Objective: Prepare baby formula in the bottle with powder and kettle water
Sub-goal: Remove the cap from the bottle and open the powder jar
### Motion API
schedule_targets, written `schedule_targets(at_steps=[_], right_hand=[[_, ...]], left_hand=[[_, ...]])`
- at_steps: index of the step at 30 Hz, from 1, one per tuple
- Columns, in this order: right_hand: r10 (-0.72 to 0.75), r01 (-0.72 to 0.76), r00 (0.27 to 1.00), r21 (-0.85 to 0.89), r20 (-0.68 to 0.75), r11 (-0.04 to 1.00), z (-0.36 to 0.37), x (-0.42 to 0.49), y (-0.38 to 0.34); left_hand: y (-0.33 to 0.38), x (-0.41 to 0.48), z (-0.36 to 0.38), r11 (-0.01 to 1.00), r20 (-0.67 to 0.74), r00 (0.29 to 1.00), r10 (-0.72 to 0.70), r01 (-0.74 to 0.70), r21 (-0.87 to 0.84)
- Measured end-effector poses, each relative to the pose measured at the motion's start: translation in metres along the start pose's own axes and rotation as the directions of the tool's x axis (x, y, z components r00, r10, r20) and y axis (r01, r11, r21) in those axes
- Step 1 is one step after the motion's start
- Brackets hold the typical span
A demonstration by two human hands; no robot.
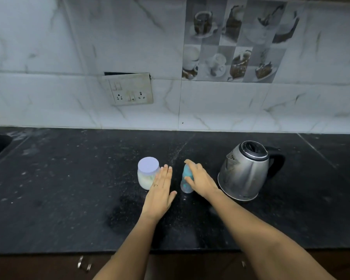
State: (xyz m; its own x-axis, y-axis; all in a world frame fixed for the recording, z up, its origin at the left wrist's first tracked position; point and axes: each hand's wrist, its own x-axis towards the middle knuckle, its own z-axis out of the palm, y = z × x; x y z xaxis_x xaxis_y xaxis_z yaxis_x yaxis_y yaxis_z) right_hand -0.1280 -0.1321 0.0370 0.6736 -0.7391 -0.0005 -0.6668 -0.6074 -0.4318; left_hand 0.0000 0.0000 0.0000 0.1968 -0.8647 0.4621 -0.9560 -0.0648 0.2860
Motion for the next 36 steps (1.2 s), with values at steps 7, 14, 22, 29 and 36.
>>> schedule_targets(at_steps=[7, 14, 22, 29, 36], right_hand=[[-0.088, 0.089, 0.996, -0.033, 0.026, 0.996, -0.016, -0.019, -0.009], [-0.168, 0.175, 0.982, -0.093, 0.085, 0.980, -0.003, -0.064, -0.019], [-0.100, 0.117, 0.992, -0.228, 0.083, 0.967, -0.003, -0.071, -0.028], [-0.170, 0.239, 0.959, -0.323, 0.227, 0.916, -0.025, -0.053, -0.039], [-0.490, 0.580, 0.764, -0.115, 0.419, 0.807, -0.048, -0.040, -0.018]], left_hand=[[0.019, -0.006, -0.001, 0.852, 0.273, 0.938, -0.214, 0.316, -0.418], [0.033, -0.029, 0.017, 0.636, 0.371, 0.890, -0.264, 0.450, -0.627], [0.034, -0.037, 0.027, 0.569, 0.326, 0.894, -0.308, 0.447, -0.690], [0.028, -0.035, 0.028, 0.608, 0.351, 0.903, -0.245, 0.426, -0.670], [0.026, -0.035, 0.029, 0.633, 0.342, 0.915, -0.215, 0.397, -0.664]])
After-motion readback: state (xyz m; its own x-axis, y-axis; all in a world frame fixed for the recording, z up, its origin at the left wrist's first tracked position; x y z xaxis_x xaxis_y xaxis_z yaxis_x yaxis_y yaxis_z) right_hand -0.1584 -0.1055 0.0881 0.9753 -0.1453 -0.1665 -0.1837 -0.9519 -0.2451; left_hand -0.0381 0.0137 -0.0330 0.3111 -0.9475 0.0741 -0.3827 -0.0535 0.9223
